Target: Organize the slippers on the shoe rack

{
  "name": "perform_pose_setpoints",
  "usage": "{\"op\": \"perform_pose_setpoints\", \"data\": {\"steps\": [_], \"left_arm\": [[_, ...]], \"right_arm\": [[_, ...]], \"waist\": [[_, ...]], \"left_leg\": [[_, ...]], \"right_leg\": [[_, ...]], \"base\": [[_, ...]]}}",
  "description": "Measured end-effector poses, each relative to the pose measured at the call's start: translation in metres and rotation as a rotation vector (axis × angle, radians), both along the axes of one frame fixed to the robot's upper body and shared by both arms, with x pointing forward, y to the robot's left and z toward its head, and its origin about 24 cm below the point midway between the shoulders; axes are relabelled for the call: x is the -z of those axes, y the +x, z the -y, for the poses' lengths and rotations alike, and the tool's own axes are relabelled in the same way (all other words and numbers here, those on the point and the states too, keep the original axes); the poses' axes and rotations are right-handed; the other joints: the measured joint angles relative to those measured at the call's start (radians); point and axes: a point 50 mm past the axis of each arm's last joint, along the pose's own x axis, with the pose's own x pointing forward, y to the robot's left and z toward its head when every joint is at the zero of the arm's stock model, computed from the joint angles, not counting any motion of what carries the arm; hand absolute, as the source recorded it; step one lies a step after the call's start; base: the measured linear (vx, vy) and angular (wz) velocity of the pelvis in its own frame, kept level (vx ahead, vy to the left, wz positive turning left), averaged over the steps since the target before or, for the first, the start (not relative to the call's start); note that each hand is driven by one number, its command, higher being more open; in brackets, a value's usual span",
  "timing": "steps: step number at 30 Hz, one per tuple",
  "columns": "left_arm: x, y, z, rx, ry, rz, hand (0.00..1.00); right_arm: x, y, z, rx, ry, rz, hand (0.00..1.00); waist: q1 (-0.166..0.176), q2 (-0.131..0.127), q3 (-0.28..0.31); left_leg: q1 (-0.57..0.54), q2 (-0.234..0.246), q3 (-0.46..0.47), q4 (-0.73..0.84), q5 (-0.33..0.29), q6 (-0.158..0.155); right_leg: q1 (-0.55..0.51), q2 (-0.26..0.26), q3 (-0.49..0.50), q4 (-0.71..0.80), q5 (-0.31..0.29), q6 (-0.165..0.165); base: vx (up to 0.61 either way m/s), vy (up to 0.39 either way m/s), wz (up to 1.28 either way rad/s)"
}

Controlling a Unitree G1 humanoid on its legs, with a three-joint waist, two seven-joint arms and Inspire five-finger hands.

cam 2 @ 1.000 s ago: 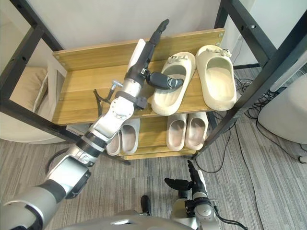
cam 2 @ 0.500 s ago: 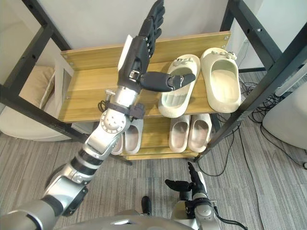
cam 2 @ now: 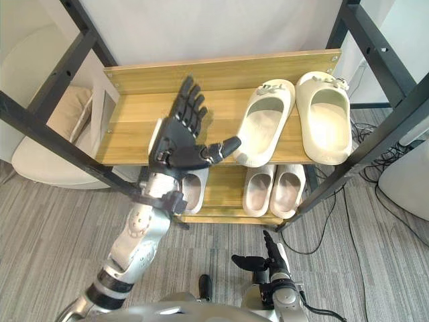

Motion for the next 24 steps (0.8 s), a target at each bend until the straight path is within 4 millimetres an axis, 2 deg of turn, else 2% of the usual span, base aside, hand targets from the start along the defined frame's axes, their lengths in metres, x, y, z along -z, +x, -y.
{"op": "perform_pose_setpoints", "data": {"steps": [9, 18, 24], "left_arm": [[0.026, -0.015, 0.017, 0.158, 0.012, -0.098, 1.0], [0.029, -0.015, 0.023, 0.201, 0.017, -0.102, 1.0], [0.033, -0.009, 0.029, 0.226, 0.062, -0.095, 1.0]], "right_arm": [[0.006, -0.001, -0.002, -0.027, -0.008, -0.044, 1.0], [0.01, -0.002, -0.008, -0.059, -0.008, -0.067, 1.0], [0.011, -0.004, -0.01, -0.072, -0.008, -0.074, 1.0]], "waist": [[0.015, -0.007, -0.017], [0.018, -0.03, -0.031], [0.019, -0.046, -0.04]], "left_leg": [[0.019, 0.006, -0.003, -0.002, 0.0, -0.001], [0.02, 0.006, -0.005, -0.005, 0.0, -0.002], [0.023, -0.001, -0.004, -0.005, 0.003, 0.002]], "right_leg": [[0.018, 0.007, -0.006, -0.004, -0.003, -0.004], [0.018, 0.007, -0.007, -0.004, -0.004, -0.004], [0.021, 0.001, -0.006, -0.005, 0.0, 0.001]], "base": [[0.0, 0.0, 0.0], [0.0, 0.0, 0.0], [0.0, 0.0, 0.0]]}}
